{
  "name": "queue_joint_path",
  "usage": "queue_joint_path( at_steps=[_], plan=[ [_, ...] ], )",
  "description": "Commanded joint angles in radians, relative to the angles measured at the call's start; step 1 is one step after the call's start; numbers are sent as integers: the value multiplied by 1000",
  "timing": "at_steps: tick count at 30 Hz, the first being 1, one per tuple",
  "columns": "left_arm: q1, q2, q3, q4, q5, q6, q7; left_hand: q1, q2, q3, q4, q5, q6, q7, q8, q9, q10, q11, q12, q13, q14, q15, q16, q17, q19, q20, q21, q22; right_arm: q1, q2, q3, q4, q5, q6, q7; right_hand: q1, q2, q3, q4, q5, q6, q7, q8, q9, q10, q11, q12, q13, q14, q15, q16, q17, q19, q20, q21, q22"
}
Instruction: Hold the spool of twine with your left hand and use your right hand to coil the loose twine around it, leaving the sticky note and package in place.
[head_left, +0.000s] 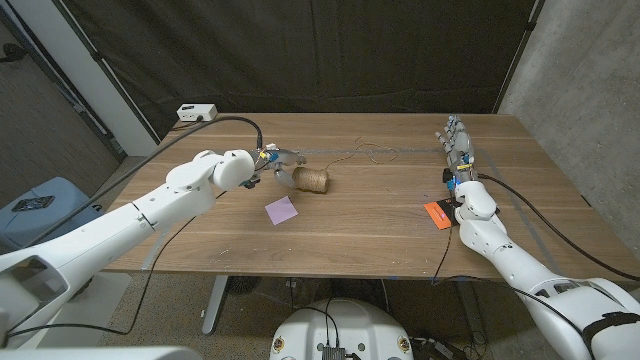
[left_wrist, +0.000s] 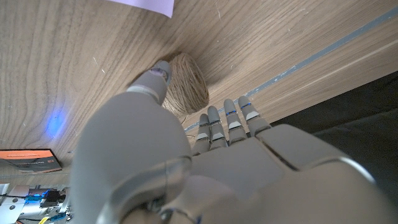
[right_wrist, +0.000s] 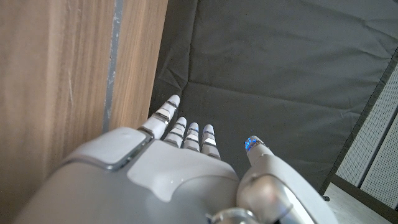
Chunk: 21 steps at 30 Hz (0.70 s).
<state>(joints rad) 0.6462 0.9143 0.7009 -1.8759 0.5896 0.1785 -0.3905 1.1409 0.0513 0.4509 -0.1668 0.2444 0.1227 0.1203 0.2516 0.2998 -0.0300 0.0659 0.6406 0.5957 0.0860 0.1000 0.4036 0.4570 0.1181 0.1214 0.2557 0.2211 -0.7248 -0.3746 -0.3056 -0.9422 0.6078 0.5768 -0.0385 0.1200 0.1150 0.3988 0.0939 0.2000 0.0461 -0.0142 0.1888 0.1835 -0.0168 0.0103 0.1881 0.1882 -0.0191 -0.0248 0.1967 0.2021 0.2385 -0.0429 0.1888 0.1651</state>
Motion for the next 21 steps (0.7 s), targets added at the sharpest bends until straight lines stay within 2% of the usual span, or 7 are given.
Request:
queue_joint_path(
  at_steps=[1,7,13,21],
  plan=[
    [4,-9,1,16,14,-12,30,16,-2,-2,-2,5,15,-1,7,3,10,-2,11,5,11,2,12,6,12,1,10,3,7,-36,-10,-44,-11,-44,-9,0,10,9,-2,-2,-5,4,4,4,-5,0,7,4,-6,1,5,2,2,-14,4,6],
    [7,-18,6,21,22,-3,36,22,-2,-1,-3,7,13,-2,6,5,9,-2,13,7,11,5,13,7,12,1,10,3,13,-31,-12,-27,-7,-43,1,0,9,10,-3,-2,-5,4,4,4,-4,3,7,4,-6,1,6,2,2,-13,4,6],
    [8,-26,13,32,30,-9,51,26,-4,-2,-4,8,9,-4,5,6,3,-2,12,8,7,3,13,8,10,0,10,3,36,-9,-15,41,0,-9,36,0,10,11,-3,-2,-4,5,4,4,-3,-2,8,4,-6,-1,6,2,2,-13,4,6],
    [31,-29,20,15,82,5,108,33,-3,-5,-1,10,38,-13,17,10,17,-9,22,12,22,-5,25,14,17,-3,13,4,49,-3,-15,82,2,17,59,0,10,11,-4,-2,-5,5,4,4,-3,2,8,4,-5,0,6,2,2,-13,4,6]
  ],
)
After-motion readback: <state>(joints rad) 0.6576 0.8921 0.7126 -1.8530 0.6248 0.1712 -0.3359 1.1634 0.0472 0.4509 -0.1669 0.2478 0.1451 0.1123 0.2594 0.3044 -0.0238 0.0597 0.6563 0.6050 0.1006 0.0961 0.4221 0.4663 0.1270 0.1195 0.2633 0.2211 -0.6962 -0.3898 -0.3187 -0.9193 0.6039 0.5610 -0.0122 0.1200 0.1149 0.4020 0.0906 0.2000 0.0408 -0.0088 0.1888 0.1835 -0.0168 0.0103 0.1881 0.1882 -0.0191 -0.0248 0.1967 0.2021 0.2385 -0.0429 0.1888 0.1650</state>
